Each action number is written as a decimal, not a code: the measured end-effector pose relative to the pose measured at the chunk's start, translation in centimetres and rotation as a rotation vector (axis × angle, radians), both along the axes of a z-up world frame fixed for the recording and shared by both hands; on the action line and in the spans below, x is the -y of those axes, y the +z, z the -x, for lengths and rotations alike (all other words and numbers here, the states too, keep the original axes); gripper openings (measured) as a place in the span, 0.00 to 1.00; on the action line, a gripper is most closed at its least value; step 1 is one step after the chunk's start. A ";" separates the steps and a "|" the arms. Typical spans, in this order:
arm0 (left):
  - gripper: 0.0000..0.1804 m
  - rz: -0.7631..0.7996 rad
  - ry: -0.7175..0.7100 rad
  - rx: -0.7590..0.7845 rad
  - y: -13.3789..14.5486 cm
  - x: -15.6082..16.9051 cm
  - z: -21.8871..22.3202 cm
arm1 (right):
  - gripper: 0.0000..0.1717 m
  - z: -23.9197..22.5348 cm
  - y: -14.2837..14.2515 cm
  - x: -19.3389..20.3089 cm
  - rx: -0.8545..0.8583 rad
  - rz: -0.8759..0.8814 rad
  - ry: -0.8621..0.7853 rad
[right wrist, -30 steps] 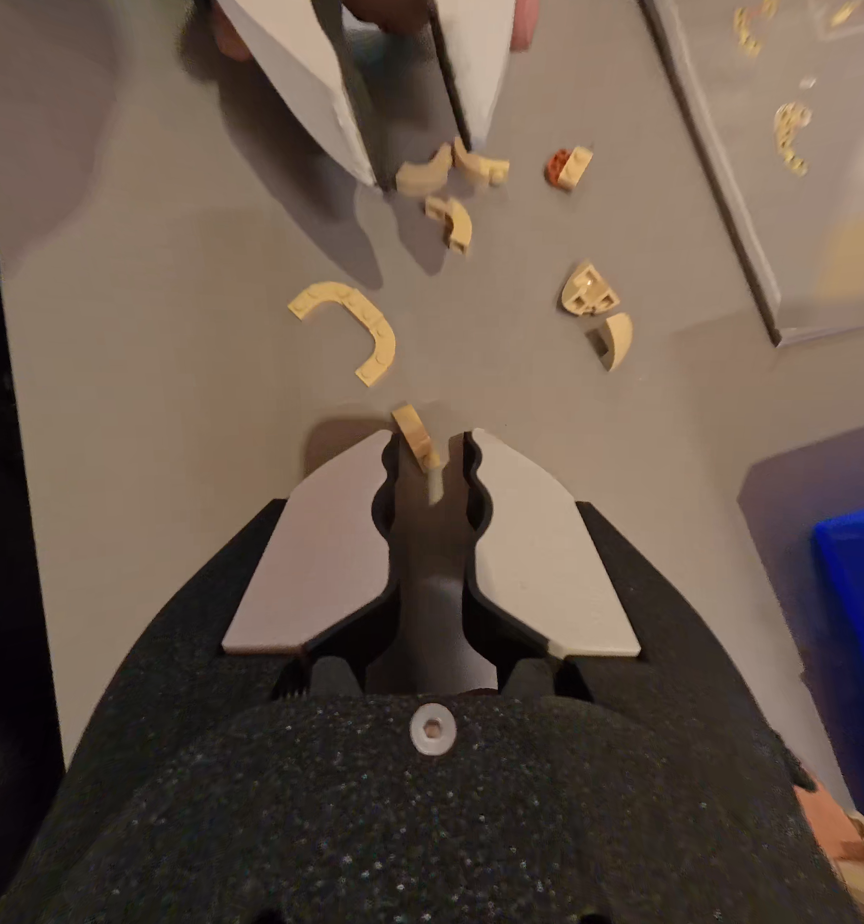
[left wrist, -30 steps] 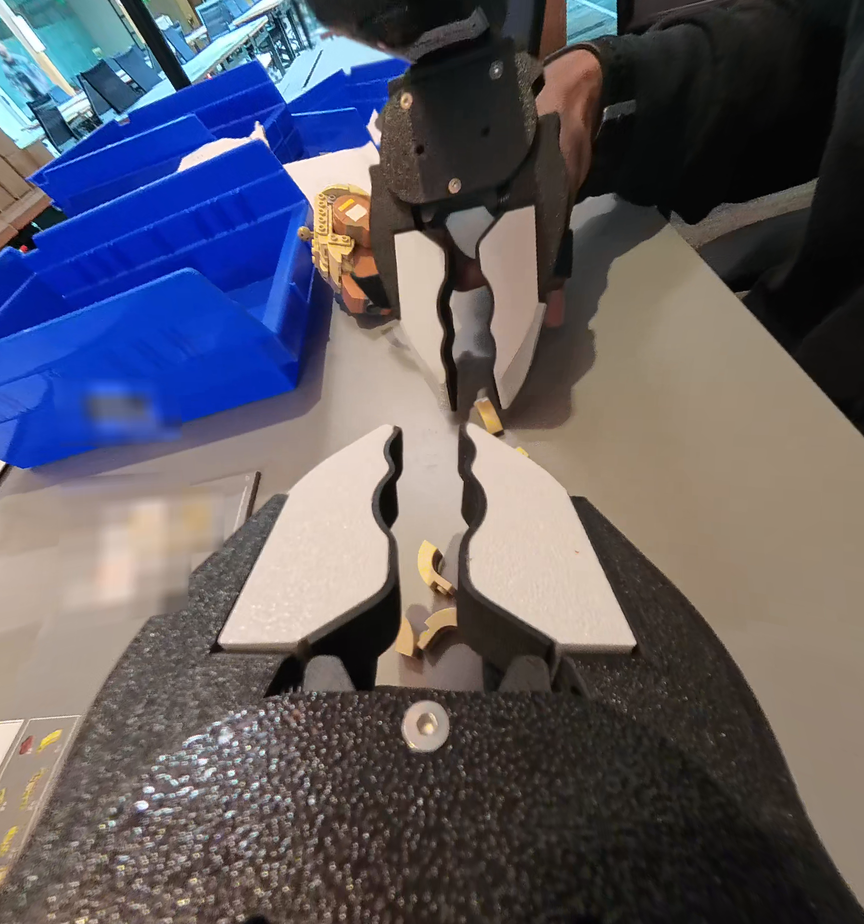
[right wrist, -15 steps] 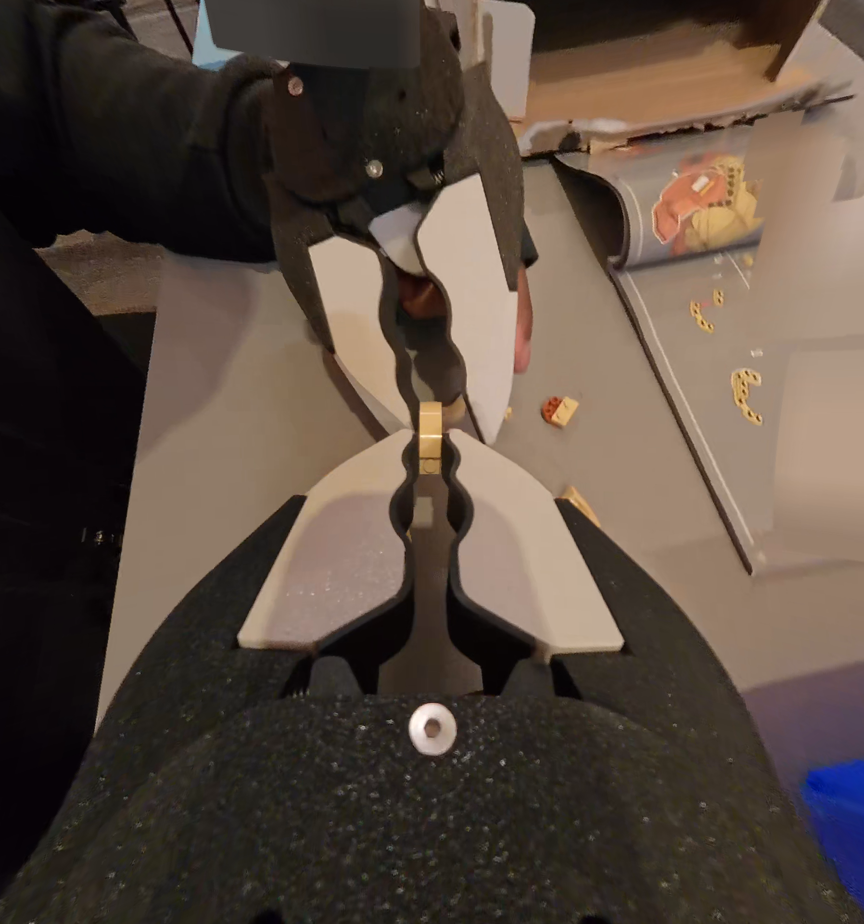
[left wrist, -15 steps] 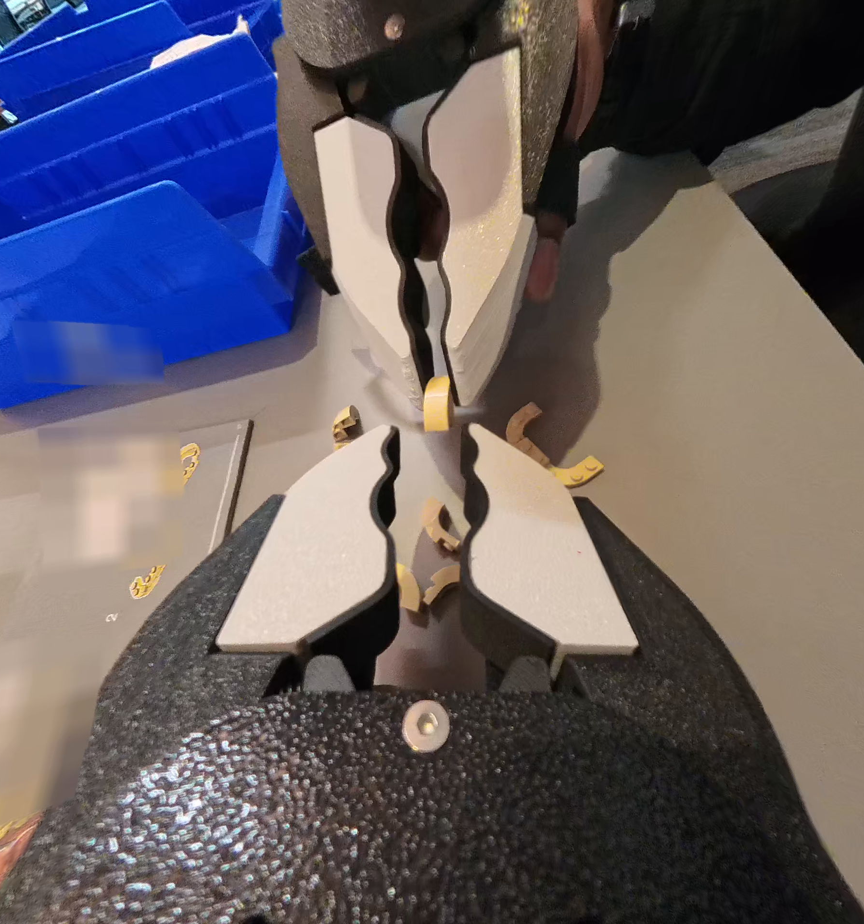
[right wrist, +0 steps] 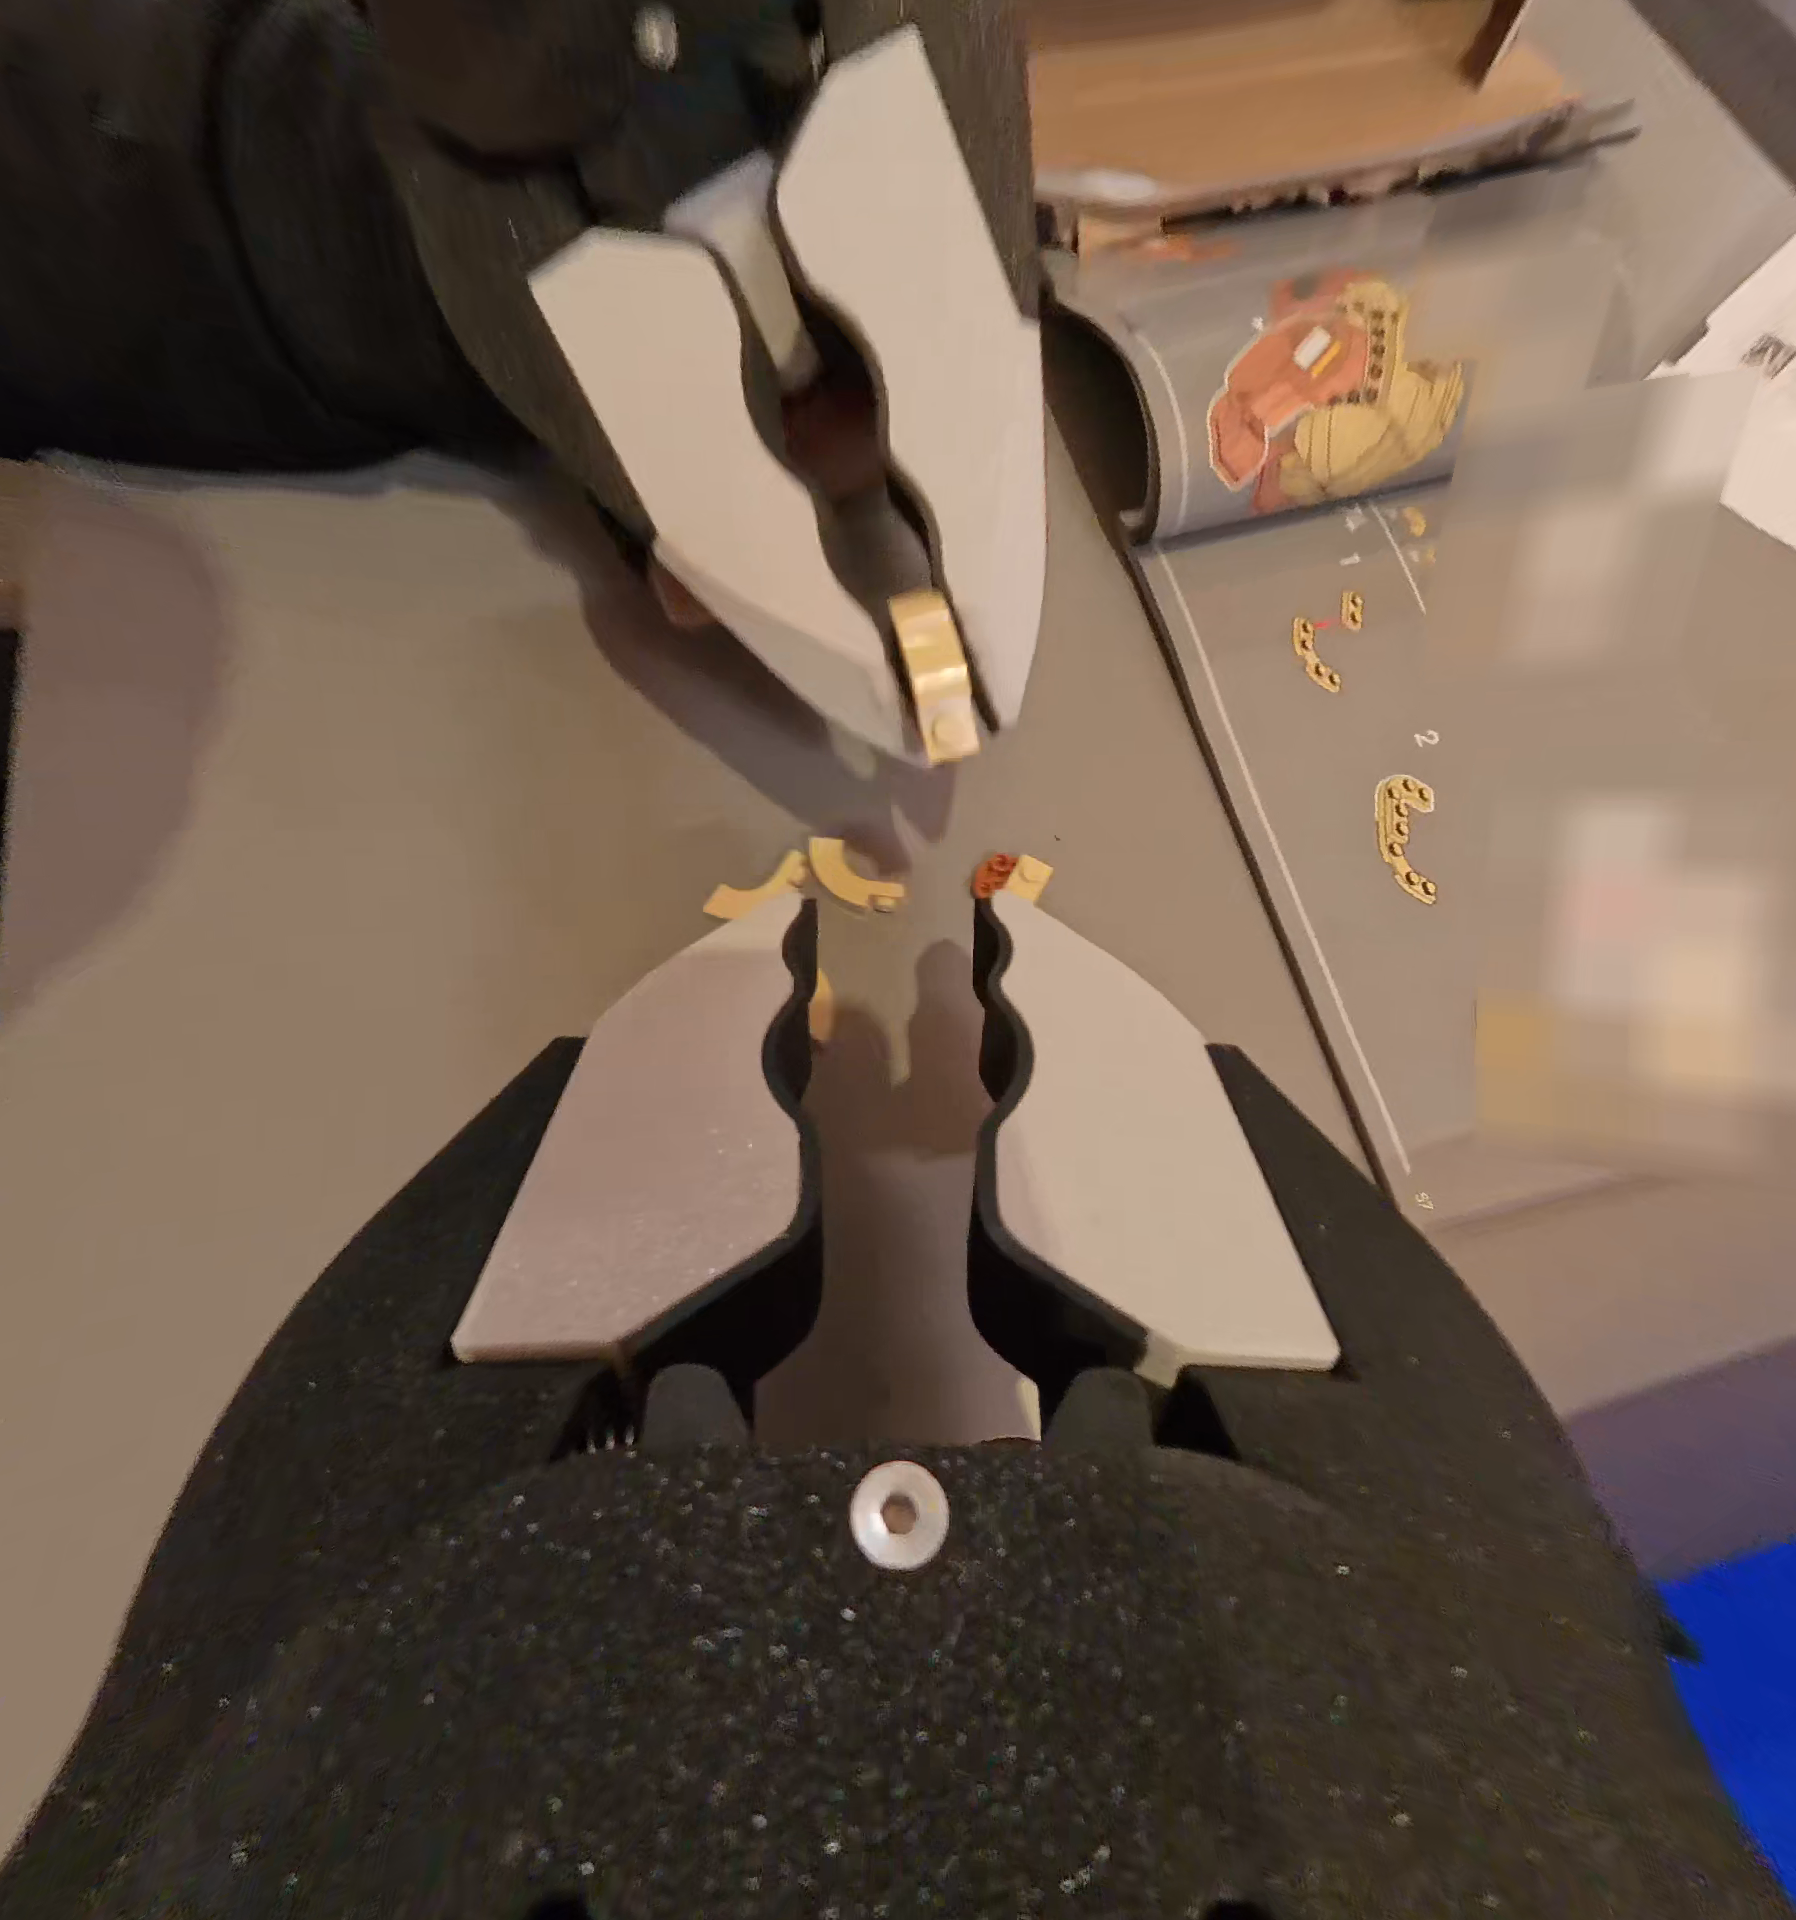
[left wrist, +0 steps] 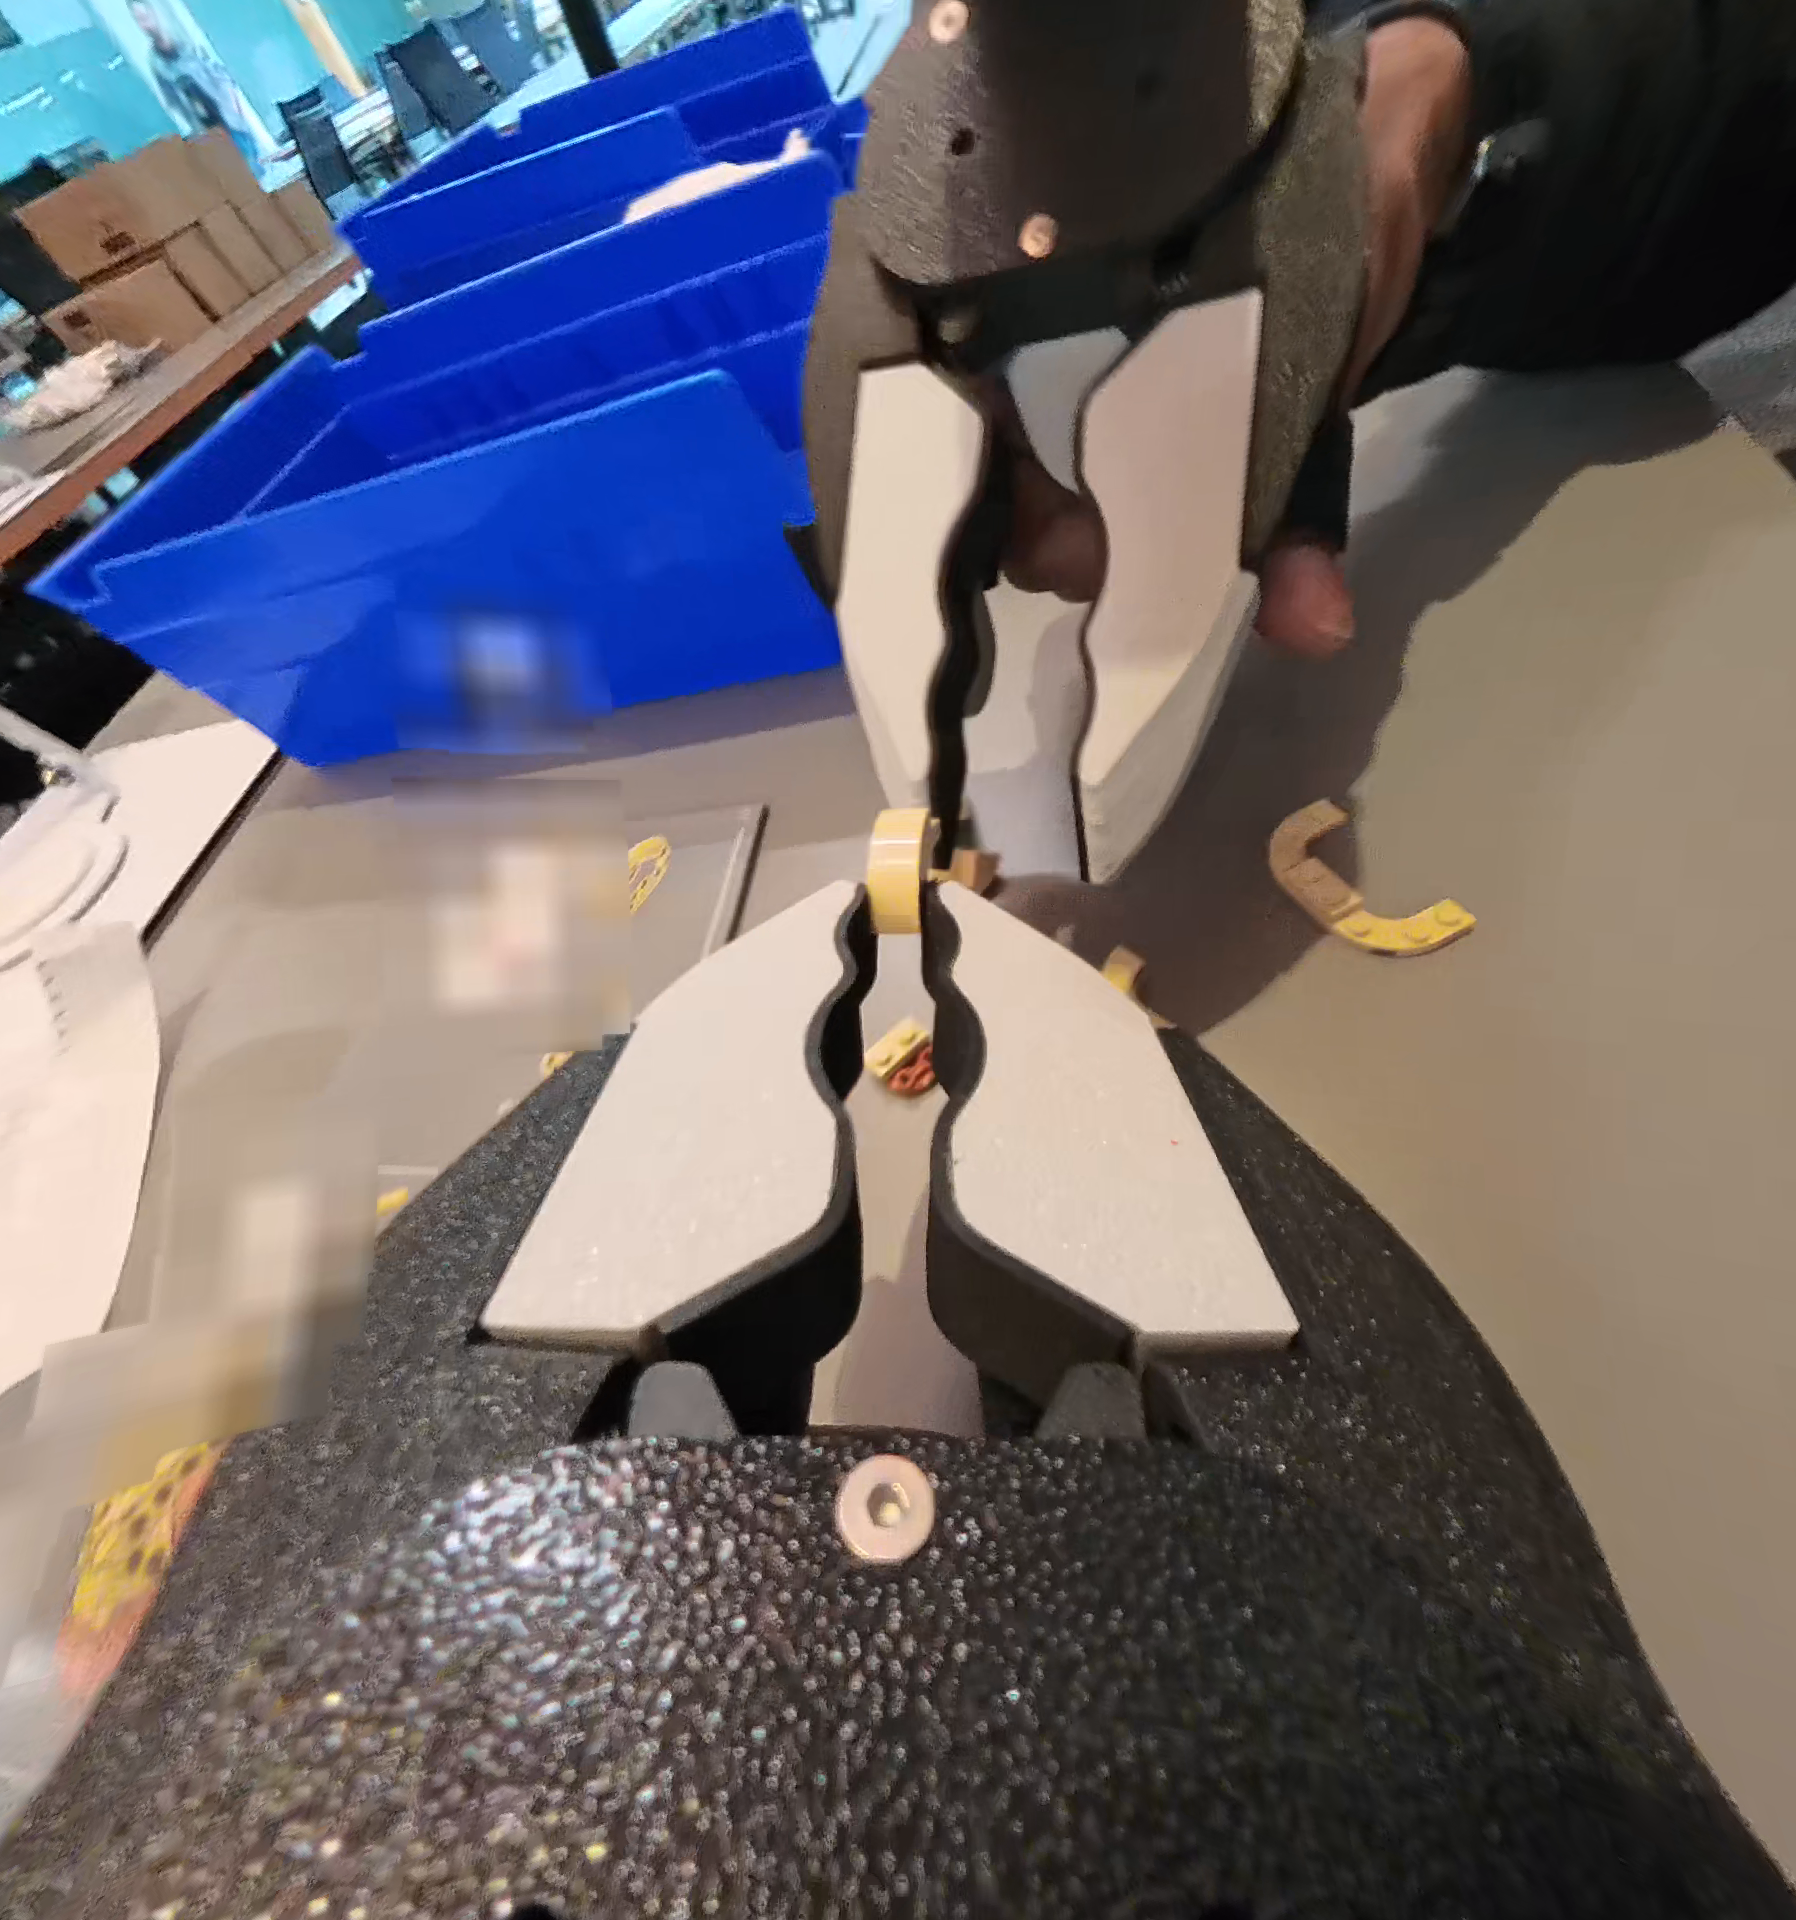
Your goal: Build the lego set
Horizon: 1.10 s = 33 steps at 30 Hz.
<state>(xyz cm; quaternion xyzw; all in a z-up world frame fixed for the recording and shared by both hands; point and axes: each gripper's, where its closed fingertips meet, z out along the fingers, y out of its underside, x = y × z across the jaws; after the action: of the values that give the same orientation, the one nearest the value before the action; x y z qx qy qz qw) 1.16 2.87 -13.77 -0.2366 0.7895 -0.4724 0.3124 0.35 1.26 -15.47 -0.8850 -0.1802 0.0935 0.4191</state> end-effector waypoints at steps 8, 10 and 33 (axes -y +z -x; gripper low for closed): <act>0.05 0.092 0.007 -0.047 -0.2 -2.1 0.0 | 0.09 -1.7 -3.3 -2.2 0.051 0.145 -0.075; 0.05 0.056 0.005 -0.059 -0.7 -2.1 0.1 | 0.12 -1.9 -3.9 -2.4 0.046 0.177 -0.082; 0.05 0.232 -0.034 -0.215 -0.3 -2.1 0.8 | 0.08 0.4 2.9 -2.5 -0.435 -0.035 0.118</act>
<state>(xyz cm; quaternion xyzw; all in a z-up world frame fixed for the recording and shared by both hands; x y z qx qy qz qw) 0.40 5.00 -14.05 -0.3071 0.7625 -0.5373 0.1886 -0.08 3.77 -12.56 -0.8244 -0.1385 0.3035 0.4572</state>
